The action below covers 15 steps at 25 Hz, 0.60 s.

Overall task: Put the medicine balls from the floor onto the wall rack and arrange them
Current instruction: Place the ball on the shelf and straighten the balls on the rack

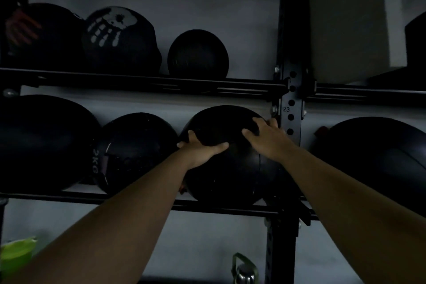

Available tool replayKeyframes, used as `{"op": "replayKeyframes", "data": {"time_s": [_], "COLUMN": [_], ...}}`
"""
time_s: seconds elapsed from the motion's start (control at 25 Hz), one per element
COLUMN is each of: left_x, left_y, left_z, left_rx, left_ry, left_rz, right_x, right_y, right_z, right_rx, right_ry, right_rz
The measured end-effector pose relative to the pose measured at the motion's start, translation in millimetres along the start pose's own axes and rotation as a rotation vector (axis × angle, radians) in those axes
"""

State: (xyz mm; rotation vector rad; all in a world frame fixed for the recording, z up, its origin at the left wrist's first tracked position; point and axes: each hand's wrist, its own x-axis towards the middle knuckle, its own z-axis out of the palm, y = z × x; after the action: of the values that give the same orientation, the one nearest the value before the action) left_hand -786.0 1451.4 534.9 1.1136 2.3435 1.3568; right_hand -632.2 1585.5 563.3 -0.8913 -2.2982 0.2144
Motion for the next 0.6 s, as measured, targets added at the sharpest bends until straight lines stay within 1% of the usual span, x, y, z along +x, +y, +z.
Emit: {"op": "replayKeyframes", "data": {"time_s": [0.08,0.16,0.28,0.36,0.4,0.48,0.56,0.6], "left_x": [10,19,28,32,36,45,55,60], "left_y": [-10,-19,-15,-8,-6,-7,-9,-11], "left_z": [15,34,61,74,77,78,75,73], "left_rx": [-0.07,-0.193,-0.38,-0.452,-0.477,-0.495,-0.49,-0.486], "left_ry": [-0.033,-0.017,0.149,0.25,0.284,0.329,0.354,0.358], "left_rz": [-0.056,-0.054,-0.076,-0.112,-0.115,-0.099,-0.091,-0.092], "right_x": [1,3,16,40,55,81,97,99], "right_y": [-6,-5,-3,-3,-3,-1,2,3], "right_z": [14,31,32,25,20,16,20,24], "right_rx": [0.018,-0.016,0.022,0.048,0.05,0.071,0.099,0.088], "right_ry": [-0.027,-0.015,0.193,0.266,0.258,0.165,0.065,0.053], "right_rz": [0.02,-0.002,-0.037,-0.02,-0.009,-0.007,-0.043,-0.052]}}
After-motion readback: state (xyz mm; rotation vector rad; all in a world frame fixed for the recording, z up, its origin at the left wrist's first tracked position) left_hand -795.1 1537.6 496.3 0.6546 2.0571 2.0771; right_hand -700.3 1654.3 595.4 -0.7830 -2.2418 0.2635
